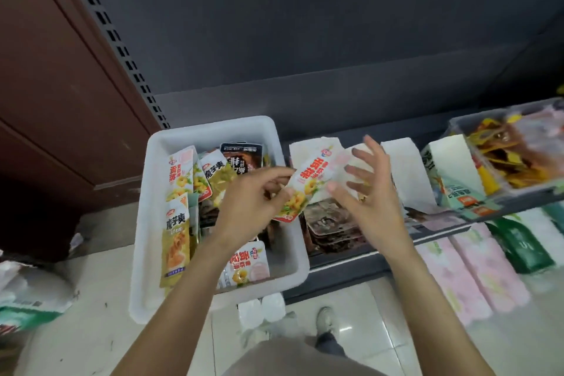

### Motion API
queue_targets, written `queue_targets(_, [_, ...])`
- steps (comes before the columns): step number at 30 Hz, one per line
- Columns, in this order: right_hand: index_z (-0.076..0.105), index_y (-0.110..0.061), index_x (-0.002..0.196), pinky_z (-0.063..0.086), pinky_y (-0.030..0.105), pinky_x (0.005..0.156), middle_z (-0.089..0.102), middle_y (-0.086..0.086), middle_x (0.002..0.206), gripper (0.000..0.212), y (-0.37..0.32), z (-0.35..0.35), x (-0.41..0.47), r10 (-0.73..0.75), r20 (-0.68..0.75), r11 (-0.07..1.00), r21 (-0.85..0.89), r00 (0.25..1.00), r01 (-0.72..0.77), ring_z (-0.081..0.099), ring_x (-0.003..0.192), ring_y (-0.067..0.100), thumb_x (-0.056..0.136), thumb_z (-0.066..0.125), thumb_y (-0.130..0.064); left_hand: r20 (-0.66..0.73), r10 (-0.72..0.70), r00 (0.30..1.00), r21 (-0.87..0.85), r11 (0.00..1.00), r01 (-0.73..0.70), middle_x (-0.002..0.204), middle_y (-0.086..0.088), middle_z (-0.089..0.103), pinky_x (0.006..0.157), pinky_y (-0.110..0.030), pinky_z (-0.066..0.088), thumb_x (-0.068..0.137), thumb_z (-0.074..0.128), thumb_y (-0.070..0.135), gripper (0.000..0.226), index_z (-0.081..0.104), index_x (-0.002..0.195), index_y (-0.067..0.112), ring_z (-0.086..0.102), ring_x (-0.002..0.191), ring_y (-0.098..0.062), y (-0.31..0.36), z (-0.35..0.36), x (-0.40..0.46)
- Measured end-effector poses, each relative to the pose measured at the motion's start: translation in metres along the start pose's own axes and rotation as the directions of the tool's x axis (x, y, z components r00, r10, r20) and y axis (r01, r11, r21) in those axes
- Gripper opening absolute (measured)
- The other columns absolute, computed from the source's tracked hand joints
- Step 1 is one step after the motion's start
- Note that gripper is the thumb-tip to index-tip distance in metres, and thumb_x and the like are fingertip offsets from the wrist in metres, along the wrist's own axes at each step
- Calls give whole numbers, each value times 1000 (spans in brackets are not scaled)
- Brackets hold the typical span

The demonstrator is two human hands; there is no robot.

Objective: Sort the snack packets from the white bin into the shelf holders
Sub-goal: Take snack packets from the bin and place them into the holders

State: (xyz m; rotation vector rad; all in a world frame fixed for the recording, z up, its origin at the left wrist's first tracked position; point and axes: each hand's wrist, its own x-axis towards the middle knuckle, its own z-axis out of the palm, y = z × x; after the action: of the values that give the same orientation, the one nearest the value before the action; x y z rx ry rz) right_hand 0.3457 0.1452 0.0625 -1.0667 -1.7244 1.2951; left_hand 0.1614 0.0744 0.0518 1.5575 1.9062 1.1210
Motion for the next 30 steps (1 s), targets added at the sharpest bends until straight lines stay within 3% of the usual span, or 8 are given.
queue_targets(2, [33,-45,130,40,6,89,50,-20,127,67,-2,-38,1,-131,-24,974,-188,991,125,49,114,-7,82,73,-21,99,170,980,106,978,-180,95,20,66,69,-22,54,84,69,21,26,70,109,30,61,80,7,23,15,18])
queue_targets(5, [58,-26,94,39,0,68,59,-26,87,12,5,-95,-2,-293,-90,853,-474,952,218,59,86,-11,87,66,-23,213,374,903,170,896,-411,102,15,68,70,-31,54,85,66,21,26,68,109,31,64,84,-4,60,53,49])
queue_targets(10, [72,-10,99,39,2,72,63,-18,91,16,34,-180,-2,-399,-200,753,-628,895,195,59,83,-4,91,59,-14,254,505,825,201,807,-555,100,12,68,64,-36,53,84,62,20,23,66,105,28,67,83,-15,98,150,96])
queue_targets(16, [72,-13,105,35,-4,74,71,-6,96,20,76,-217,13,-345,-23,714,-655,938,247,60,87,2,92,57,-15,334,358,872,302,836,-458,99,15,68,66,-29,48,87,61,22,17,65,101,30,65,86,-9,93,212,111])
queue_targets(19, [69,-18,109,46,16,77,73,-2,102,21,91,-216,25,-281,98,662,-700,955,267,69,89,13,92,59,-10,373,303,877,356,826,-437,101,14,69,75,-30,49,90,60,32,16,65,105,30,63,90,-10,74,213,107])
queue_targets(22, [65,-16,112,52,26,62,74,4,94,27,90,-212,38,-271,178,522,-799,946,300,71,75,24,87,63,-5,458,255,852,448,761,-468,106,3,67,92,-33,38,90,58,33,24,65,109,19,57,104,-19,58,214,108])
queue_targets(26, [64,-15,97,29,17,47,68,2,67,35,75,-212,48,-358,223,362,-862,907,355,62,46,22,68,75,1,397,214,893,534,737,-414,120,0,61,102,-36,33,86,63,28,26,69,110,19,48,120,-21,47,209,107])
queue_targets(30, [71,-17,96,39,19,43,71,2,71,33,77,-207,49,-418,247,378,-828,874,414,64,48,24,69,76,1,373,185,909,578,720,-384,126,-4,58,107,-39,29,83,64,18,26,70,109,18,42,129,-24,43,205,101])
